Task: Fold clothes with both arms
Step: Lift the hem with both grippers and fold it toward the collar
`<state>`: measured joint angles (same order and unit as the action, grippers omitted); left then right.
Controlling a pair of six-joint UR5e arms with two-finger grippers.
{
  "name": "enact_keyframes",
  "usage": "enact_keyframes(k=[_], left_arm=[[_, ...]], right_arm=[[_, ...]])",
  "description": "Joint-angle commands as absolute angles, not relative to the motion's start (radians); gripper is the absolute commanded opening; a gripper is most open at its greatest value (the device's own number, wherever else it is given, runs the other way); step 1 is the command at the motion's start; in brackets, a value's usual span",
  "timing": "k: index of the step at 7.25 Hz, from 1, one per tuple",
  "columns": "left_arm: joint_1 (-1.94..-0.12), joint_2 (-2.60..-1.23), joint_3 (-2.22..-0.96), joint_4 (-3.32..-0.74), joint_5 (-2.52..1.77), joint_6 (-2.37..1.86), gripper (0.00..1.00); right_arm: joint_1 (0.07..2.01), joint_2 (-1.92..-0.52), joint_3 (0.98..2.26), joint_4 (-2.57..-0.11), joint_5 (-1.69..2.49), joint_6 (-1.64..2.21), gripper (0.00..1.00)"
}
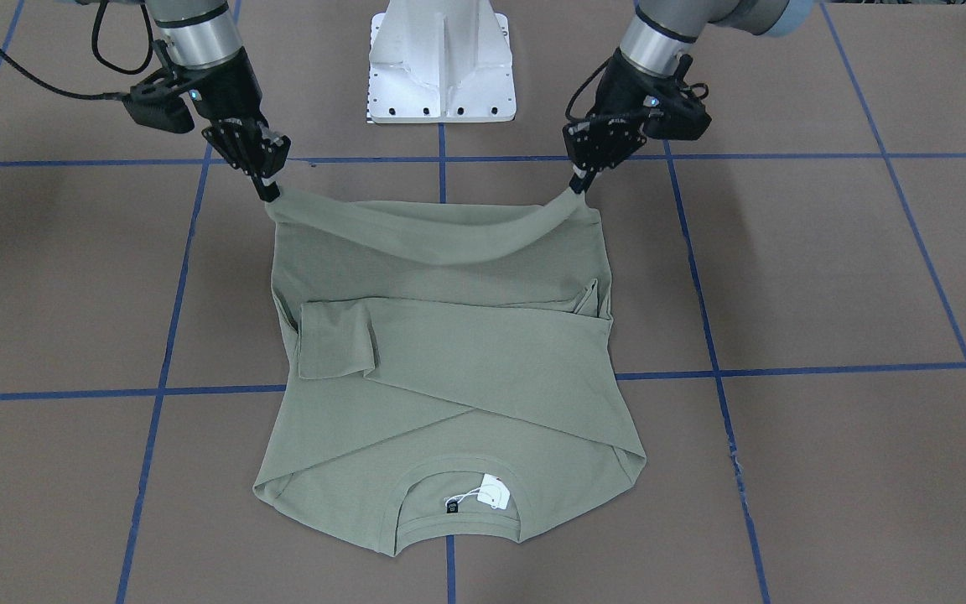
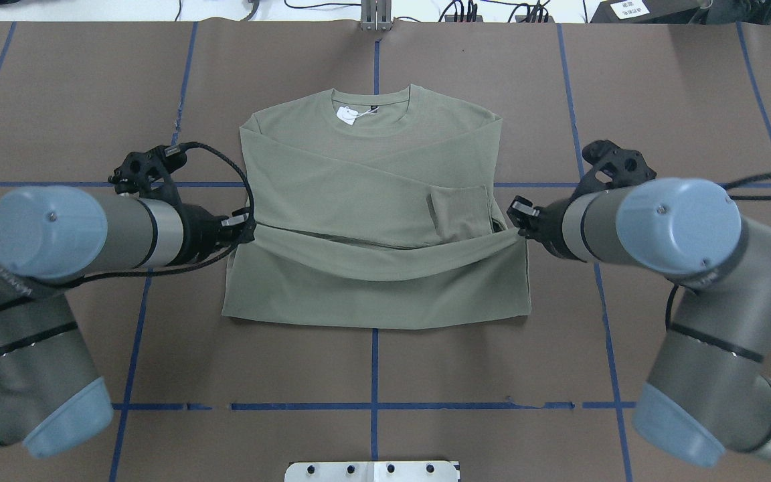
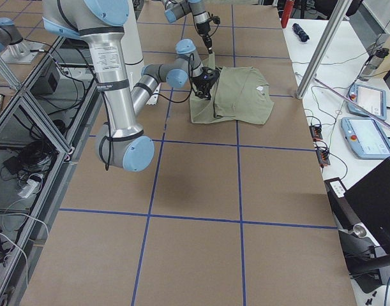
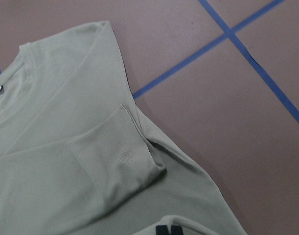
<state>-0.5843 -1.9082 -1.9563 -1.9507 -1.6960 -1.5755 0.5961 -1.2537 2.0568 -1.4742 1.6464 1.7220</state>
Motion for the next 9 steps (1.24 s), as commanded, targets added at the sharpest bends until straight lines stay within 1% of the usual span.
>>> enact_keyframes(k=[1, 3, 4, 5, 6, 7, 8, 9], left_arm=[[-0.716, -2.014, -1.769, -1.973, -1.695, -1.446, 0.0], [-0.791, -2.034, -1.616, -2.127, -1.69, -1.388, 0.0], [-0.798, -2.092, -1.521, -2.182, -1.651, -1.39, 0.0], [-0.796, -2.142, -1.414, -2.23, -1.625, -1.39, 0.0], [-0.796, -2.158, -1.325, -2.332, -1.611, -1.388, 0.0], [-0.795, -2.161, -1.277, -2.38, -1.609, -1.388, 0.0], [-0.795, -2.161, -1.229, -2.448, -1.606, -1.39, 0.0], [-0.793, -2.161, -1.21, -2.471, -1.606, -1.39, 0.02]], right_arm=[[0.748, -1.096, 1.82, -1.482, 1.677, 1.606, 0.0], [0.801, -0.984, 1.632, -1.477, 1.677, 1.566, 0.0], [0.808, -0.929, 1.509, -1.407, 1.675, 1.562, 0.0], [0.813, -0.914, 1.394, -1.282, 1.675, 1.563, 0.0], [0.811, -0.899, 1.34, -1.235, 1.674, 1.563, 0.0], [0.807, -0.89, 1.304, -1.232, 1.671, 1.562, 0.0], [0.807, -0.885, 1.295, -1.229, 1.671, 1.56, 0.0], [0.807, -0.876, 1.276, -1.229, 1.669, 1.56, 0.0]])
